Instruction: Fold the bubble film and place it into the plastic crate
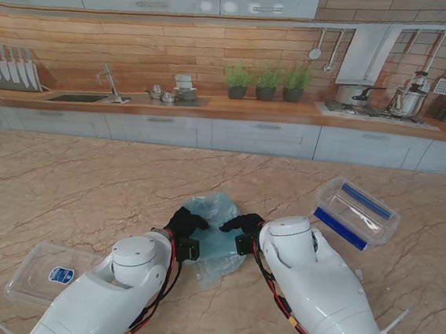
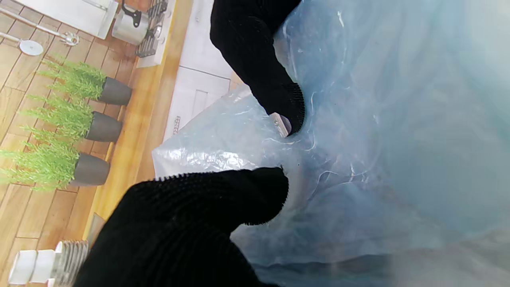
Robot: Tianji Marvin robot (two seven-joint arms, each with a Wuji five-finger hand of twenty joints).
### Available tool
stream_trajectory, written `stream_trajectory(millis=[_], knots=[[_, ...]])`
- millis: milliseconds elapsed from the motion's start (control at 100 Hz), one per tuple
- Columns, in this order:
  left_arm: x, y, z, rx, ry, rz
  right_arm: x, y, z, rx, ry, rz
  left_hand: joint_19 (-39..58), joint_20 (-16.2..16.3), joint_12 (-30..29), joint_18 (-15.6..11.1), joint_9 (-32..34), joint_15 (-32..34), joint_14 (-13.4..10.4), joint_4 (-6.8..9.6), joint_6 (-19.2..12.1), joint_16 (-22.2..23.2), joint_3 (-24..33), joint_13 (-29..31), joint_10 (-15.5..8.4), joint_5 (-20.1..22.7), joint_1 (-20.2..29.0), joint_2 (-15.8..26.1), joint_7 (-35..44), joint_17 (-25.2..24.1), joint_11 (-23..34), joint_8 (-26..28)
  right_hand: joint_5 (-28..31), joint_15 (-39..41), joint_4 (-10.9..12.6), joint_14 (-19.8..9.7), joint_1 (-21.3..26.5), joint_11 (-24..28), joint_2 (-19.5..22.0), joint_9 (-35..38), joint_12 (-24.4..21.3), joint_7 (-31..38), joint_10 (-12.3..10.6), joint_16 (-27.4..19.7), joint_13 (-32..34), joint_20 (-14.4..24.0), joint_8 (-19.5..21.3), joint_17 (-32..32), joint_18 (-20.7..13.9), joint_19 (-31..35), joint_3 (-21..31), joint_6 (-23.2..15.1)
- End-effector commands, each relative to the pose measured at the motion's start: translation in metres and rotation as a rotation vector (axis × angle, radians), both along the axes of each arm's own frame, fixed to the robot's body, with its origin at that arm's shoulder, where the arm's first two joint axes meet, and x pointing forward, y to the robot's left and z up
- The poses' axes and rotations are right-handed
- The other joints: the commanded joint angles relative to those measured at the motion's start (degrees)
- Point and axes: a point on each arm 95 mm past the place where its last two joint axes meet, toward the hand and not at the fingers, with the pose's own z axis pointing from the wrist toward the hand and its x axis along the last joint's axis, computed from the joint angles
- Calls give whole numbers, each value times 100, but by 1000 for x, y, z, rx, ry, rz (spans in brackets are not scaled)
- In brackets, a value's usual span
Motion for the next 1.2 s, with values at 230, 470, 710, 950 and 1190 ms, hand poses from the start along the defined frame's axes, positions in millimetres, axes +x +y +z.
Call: stream_trajectory(millis=[230,470,710,950,1190], knots=[[0,3,-5,141,-122,-63,-6,11,12,45,-101,-28,-557,39,-234,-220,-780,-370,-100,-114,87,-690,-1585,-979,50,-343,-1819,-129,-888,-622,-572,-491,7,-256,-249,334,333,-124,-290,1031,-134,372,-313,36,527,198,347,294,-115,359,452,-957],[6,27,8,191,-230,-54,-8,2,22,-47,-291,-39,-1081,49,-374,-226,-932,-895,-9,-245,49,-892,-2338,-1303,148,-238,-2211,-145,-1340,-849,-1034,-647,-16,383,-255,110,326,336,-323,1029,-6,408,-224,321,470,384,345,164,-295,569,627,-939],[6,53,27,280,-383,-59,-11,-10,32,-96,-405,-8,-1744,40,-534,-341,-1048,-1436,-9,-205,-9,-1117,-2926,-1517,231,-52,-2062,110,-1623,-944,-1490,-649,-26,697,-274,25,345,579,-358,893,22,433,-79,334,356,503,276,34,-346,633,684,-849],[1,63,37,448,-556,-104,-19,-11,31,-193,-532,198,-3097,-270,-809,-678,-1731,-2348,-217,-156,43,-1670,-3346,-2116,244,-566,-2092,211,-2294,-878,-1953,-845,-86,996,-264,-60,371,744,-332,750,113,422,53,436,258,578,271,-21,-363,652,665,-740],[-1,67,38,547,-678,-261,-28,-4,31,-280,-660,364,-5019,-827,-1494,-1075,-2026,-3458,-405,-172,205,-2532,-3627,-2419,349,-720,-2525,41,-3449,-865,-2793,-1759,-91,1041,-249,-66,374,764,-307,719,127,411,41,460,223,602,288,-64,-349,634,656,-755]])
